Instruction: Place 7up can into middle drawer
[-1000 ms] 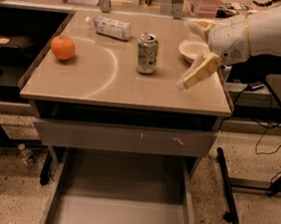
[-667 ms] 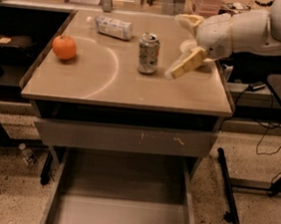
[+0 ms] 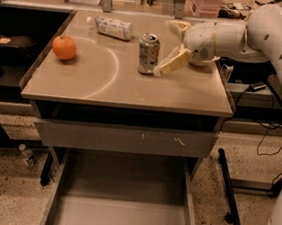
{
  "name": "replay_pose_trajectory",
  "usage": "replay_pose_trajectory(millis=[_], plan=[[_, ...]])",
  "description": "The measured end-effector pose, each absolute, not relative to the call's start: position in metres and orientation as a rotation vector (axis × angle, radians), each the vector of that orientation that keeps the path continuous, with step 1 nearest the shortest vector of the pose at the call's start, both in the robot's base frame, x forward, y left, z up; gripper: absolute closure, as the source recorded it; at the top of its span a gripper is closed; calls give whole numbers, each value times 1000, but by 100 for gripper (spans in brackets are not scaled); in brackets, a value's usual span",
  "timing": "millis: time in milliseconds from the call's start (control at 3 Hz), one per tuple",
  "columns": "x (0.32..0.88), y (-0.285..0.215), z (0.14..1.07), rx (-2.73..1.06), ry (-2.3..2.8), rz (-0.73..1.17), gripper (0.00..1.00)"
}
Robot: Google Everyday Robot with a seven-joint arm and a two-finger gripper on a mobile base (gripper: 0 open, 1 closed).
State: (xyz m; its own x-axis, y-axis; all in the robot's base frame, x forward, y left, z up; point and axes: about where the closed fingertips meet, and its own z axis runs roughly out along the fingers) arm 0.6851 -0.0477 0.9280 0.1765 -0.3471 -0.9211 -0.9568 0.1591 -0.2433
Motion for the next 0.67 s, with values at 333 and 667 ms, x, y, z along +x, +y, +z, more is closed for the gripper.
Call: replay_pose_trajectory(millis=[333,667], plan=[[698,-41,917,-1346,1392,763,0],[691,-37,912,-1313,1407,775,0]])
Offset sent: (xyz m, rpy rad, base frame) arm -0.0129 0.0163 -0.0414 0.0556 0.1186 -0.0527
